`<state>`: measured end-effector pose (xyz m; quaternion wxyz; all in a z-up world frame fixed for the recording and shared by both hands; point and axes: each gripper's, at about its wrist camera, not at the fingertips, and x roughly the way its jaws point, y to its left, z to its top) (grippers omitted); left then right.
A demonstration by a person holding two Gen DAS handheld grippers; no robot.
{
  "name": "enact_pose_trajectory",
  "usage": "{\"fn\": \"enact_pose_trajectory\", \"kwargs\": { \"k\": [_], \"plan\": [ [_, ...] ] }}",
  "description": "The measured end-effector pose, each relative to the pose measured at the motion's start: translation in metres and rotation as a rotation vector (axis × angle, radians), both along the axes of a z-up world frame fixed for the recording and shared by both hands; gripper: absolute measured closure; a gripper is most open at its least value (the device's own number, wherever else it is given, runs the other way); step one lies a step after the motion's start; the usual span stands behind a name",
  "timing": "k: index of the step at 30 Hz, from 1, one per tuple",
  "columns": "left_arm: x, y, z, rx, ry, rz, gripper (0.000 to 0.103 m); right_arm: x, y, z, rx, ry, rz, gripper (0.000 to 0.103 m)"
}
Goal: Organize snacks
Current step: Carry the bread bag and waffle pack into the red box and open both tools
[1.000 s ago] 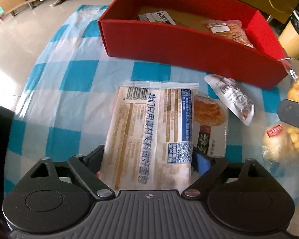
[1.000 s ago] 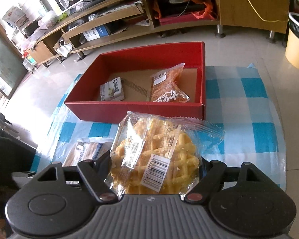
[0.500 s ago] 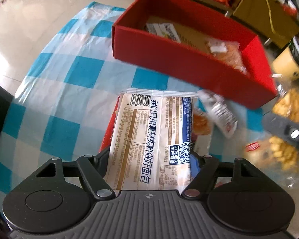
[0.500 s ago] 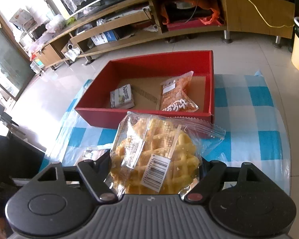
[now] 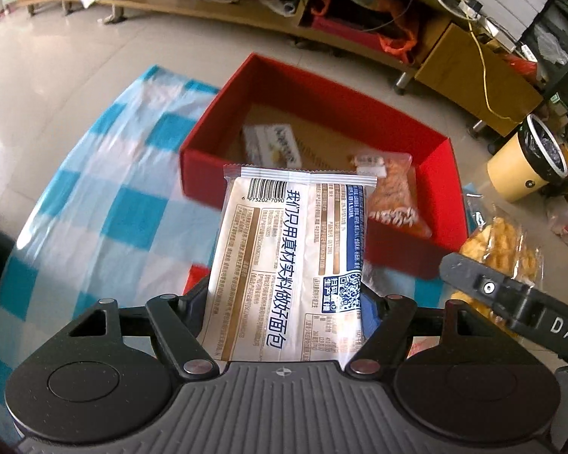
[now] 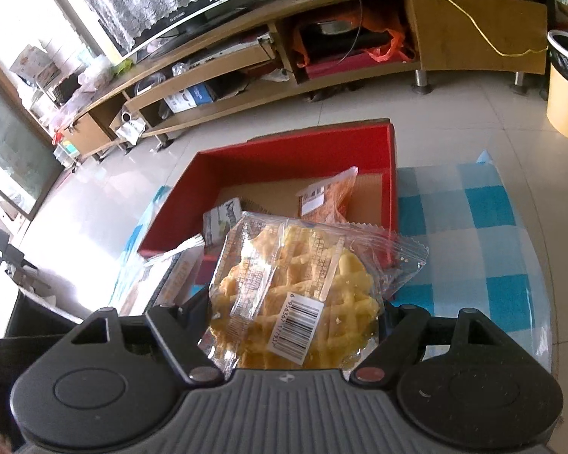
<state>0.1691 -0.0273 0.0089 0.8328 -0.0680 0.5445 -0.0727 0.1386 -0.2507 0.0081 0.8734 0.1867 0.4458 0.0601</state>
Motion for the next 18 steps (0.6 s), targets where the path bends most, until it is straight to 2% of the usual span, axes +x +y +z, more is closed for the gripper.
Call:
{"fn": "enact_pose_trajectory", "kwargs": {
  "k": [5,18],
  "plan": [
    [0.019,-0.011,0.008,0.055,-0.052,-0.009,0.024,0.015,-0.001,0.004,0.007,-0.014,-0.011,0.027],
    [0.076,-0.022,-0.002,0.082,-0.078,0.002,0.024,0.071,-0.007,-0.006,-0.011,-0.016,-0.034,0.027]
  ]
}}
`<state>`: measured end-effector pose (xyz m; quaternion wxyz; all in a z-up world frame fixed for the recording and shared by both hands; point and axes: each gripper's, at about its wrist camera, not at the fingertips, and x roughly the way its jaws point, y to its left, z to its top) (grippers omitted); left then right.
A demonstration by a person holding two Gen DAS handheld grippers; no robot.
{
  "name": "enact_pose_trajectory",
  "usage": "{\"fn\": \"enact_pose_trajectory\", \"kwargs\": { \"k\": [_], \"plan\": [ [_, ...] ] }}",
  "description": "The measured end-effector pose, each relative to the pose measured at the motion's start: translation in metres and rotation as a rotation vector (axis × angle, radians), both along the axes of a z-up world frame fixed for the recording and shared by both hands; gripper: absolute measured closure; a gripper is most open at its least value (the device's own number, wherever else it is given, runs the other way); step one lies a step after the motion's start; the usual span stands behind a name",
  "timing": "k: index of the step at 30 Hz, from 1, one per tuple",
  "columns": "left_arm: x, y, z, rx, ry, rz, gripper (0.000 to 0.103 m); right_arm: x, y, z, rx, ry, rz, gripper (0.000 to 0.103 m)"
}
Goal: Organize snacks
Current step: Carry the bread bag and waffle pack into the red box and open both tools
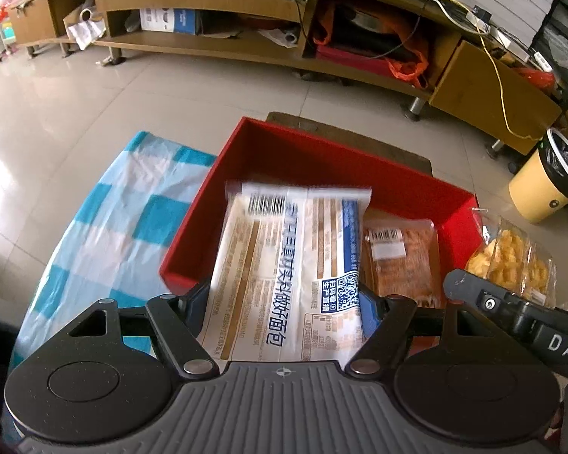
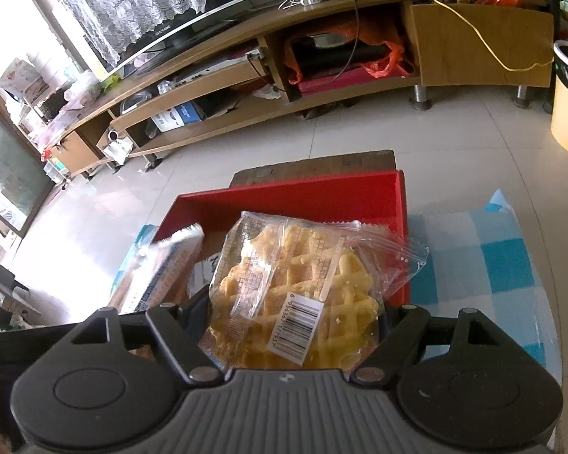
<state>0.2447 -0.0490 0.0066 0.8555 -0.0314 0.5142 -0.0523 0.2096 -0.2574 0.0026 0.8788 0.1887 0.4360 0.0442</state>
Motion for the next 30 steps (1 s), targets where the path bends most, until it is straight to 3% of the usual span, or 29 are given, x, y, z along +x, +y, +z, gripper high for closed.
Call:
{"fn": "enact_pose_trajectory", "kwargs": {
  "k": [13,30],
  "plan": [
    [0.036,-0.009,-0.027,0.067,-0.009,0.006,0.025,0.043,0.009,-0.028,-0.034,0.030,0.033,0.027],
    [0.050,-0.012,-0.048,0.084,0.003,0.016,0.020,0.069,0.009,-0.050,-0.087,0.012,0.046,0.025]
  ]
}}
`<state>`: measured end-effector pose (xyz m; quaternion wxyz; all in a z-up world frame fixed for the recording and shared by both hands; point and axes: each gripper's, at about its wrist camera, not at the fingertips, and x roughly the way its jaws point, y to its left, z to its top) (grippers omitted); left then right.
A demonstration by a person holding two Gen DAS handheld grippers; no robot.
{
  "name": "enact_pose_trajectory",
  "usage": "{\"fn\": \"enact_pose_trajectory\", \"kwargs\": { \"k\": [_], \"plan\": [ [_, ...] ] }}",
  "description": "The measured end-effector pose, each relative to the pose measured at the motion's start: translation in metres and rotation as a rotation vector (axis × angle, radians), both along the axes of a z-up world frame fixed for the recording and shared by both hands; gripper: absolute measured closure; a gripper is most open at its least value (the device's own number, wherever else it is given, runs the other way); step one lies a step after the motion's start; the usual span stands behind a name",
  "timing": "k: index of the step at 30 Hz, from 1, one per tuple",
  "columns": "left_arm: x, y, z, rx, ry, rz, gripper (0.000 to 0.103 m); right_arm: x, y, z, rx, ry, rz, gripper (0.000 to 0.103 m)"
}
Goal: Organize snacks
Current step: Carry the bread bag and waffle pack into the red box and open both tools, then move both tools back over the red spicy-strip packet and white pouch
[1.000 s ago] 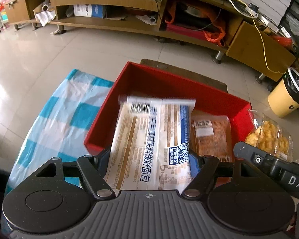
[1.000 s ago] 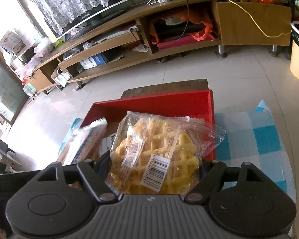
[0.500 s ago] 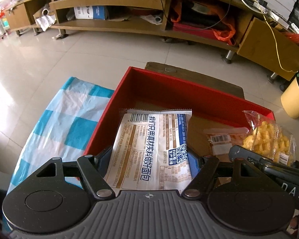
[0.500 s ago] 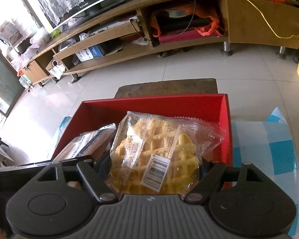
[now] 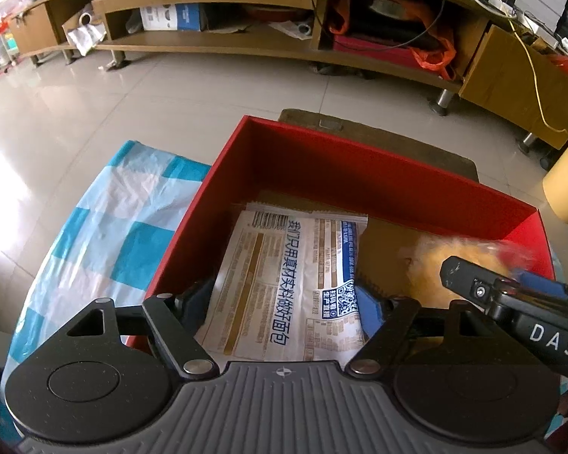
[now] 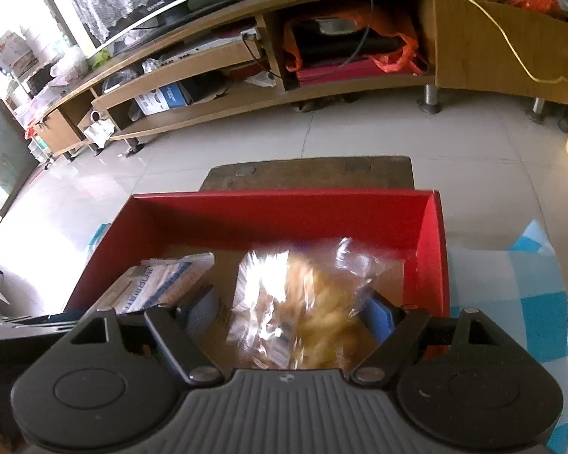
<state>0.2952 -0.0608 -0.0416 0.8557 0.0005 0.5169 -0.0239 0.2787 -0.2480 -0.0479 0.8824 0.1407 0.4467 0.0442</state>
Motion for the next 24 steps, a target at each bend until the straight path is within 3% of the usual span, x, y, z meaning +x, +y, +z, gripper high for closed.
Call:
{"fn": "enact_pose_trajectory", "kwargs": {
  "k": [10,24],
  "plan": [
    [-0.002,0.010,0.011,-0.038,-0.012,0.033,0.014,-0.003,0.002,0.007,-0.016,-0.024,-0.003,0.024],
    [-0.023,0.028,0.028,-0.115,0.002,0.073,0.013,-0.020,0.008,0.026,0.003,-0.037,0.003,0.024]
  ]
}}
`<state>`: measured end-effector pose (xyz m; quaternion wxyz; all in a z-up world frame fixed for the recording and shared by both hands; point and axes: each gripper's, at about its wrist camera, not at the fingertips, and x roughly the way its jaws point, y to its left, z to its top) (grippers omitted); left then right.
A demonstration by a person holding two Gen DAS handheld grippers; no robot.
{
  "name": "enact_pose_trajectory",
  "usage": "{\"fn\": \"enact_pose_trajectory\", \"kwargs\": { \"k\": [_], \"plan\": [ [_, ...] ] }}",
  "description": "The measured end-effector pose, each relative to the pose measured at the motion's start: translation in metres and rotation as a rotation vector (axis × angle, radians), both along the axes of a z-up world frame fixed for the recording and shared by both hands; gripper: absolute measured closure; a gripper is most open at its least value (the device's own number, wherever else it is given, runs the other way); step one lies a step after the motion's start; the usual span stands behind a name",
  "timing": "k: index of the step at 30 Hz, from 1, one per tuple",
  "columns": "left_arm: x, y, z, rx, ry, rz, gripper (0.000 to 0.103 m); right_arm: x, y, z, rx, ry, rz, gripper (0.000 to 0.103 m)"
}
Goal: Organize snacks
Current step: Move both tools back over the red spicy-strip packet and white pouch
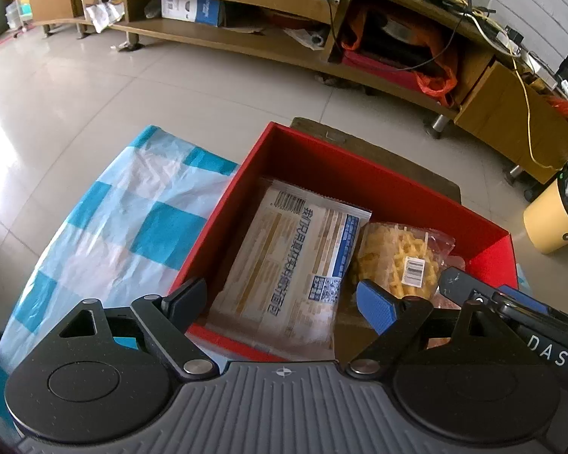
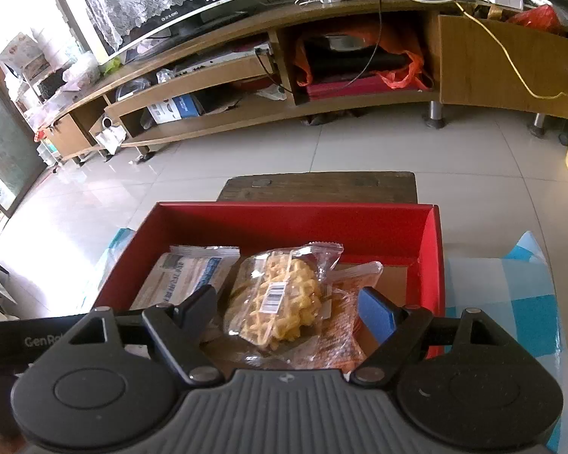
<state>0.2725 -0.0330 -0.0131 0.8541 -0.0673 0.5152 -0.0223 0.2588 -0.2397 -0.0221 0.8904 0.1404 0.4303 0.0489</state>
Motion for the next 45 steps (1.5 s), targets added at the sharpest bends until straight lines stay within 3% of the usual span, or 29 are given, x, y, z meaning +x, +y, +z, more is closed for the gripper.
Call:
{"fn": "enact_pose_trajectory", "kwargs": {
  "k": [16,32,45],
  "plan": [
    [-0.044,0.012,0.010,0.028,0.006,-0.011,0.011,-0.041,0.010,0.007,-0.003,0.037,0.013,0.024],
    [-0.097,0.024,-0.001,0.022,0.075,-0.024,0.011,-0.099,0.030,0.007,-0.049,0.074,0.088,0.024],
    [-0.121,0.034,-0.029,0.053,0.167,-0.004,0.011,-0.121,0.046,-0.017,-0.072,0.164,0.149,0.024]
  ]
}}
